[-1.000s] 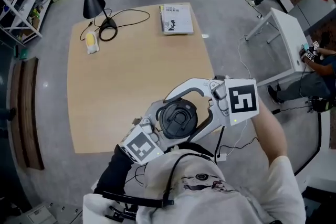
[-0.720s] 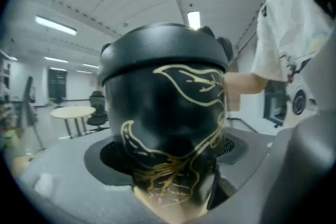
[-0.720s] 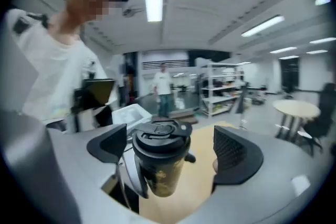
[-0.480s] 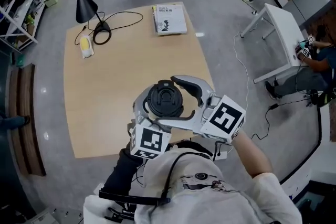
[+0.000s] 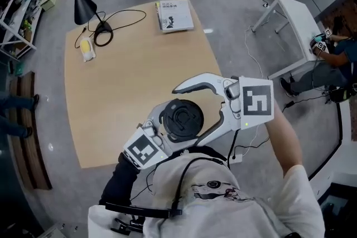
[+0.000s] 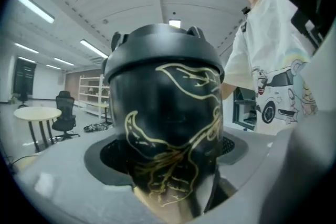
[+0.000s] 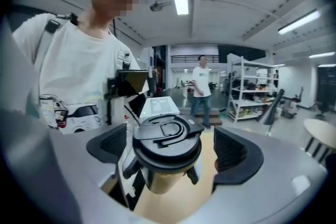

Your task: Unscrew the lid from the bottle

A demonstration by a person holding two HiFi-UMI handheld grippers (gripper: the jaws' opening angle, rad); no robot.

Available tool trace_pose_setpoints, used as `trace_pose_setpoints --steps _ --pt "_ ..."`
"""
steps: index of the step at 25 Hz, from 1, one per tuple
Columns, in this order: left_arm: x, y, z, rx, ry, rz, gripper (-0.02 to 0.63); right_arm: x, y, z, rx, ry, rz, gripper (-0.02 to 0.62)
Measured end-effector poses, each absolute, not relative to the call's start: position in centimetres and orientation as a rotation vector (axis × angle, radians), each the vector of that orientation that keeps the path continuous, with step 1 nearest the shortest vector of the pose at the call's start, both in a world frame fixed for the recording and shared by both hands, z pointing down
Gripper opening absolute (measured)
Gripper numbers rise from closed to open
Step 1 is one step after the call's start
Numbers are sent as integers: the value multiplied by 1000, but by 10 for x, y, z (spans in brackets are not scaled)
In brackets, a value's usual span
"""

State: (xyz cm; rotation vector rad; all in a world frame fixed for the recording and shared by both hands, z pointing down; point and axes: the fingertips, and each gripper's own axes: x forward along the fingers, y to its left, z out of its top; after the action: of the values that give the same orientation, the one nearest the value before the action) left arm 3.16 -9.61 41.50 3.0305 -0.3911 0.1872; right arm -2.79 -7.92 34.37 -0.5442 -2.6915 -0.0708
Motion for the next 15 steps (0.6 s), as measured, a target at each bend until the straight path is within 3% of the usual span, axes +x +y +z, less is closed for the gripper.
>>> trace_pose_setpoints --steps 4,8,11,15 --pt "7 -137 432 2940 -866 300 440 -32 -109 346 32 -2766 50 538" --pt "1 -157 440 2852 -1155 426 440 -53 -132 369 406 -2764 73 473" --pt "12 -149 429 2921 -1037 347 440 -55 -123 359 267 -2834 -26 465" --pt "32 -111 406 3088 -574 193 440 -45 -83 348 -305 -2799 -199 465"
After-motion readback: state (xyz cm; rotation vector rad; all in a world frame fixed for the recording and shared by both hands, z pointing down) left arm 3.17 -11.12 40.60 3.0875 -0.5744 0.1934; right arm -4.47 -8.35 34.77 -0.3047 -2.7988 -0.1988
